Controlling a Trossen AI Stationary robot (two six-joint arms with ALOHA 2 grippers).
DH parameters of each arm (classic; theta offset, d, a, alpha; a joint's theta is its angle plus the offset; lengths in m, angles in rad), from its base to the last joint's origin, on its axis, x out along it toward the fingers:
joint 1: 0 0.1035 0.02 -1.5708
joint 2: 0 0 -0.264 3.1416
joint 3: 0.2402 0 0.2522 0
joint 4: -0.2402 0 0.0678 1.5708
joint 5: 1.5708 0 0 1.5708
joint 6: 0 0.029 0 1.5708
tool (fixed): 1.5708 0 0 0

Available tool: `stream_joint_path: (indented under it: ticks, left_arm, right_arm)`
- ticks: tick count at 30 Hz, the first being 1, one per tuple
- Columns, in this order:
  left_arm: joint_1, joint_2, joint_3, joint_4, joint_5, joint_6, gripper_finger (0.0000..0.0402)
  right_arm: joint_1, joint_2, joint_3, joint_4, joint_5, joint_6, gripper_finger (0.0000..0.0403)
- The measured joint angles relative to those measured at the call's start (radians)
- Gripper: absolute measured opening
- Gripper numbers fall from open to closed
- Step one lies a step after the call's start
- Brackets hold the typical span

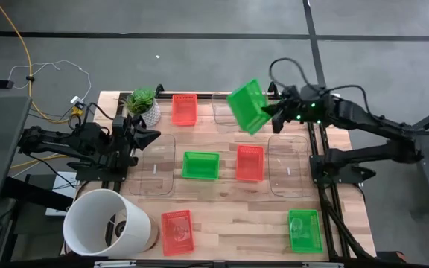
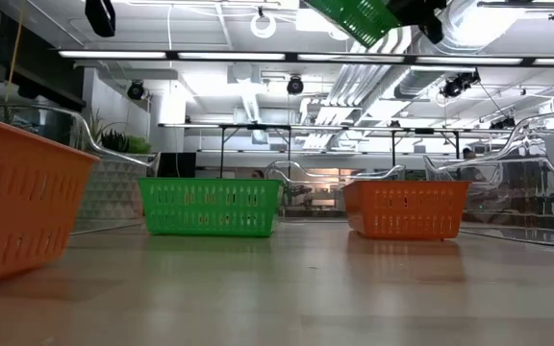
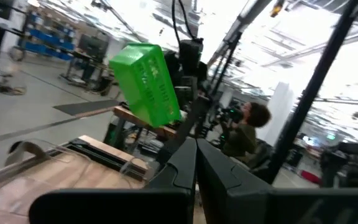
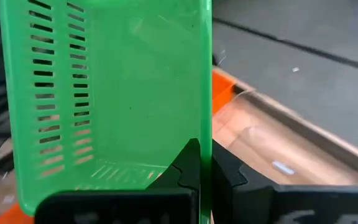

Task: Stack baskets by color
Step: Stack the top green bin on the middle green bin

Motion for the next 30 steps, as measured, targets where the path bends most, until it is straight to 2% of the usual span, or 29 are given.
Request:
stream_joint_path:
  ticks: [5,12,19,30]
  left_arm:
    - [0.000,0.000,0.000,0.000,0.008,-0.008,0.0000]
    - [0.000,0.000,0.000,0.000,-0.003,-0.002,0.0000]
    - [0.000,0.000,0.000,0.000,-0.006,-0.002,0.0000]
    - [0.001,0.000,0.000,0.000,-0.037,-0.002,0.0000]
  right_arm:
    - [0.080,0.068,0.000,0.025,-0.009,-0.019,0.0000]
    - [0.158,0.225,0.000,0.120,-0.192,-0.052,0.0000]
    - [0.225,0.394,0.004,0.263,-0.275,-0.110,0.0000]
    - [0.230,0.753,0.329,0.031,-0.247,-0.345,0.0000]
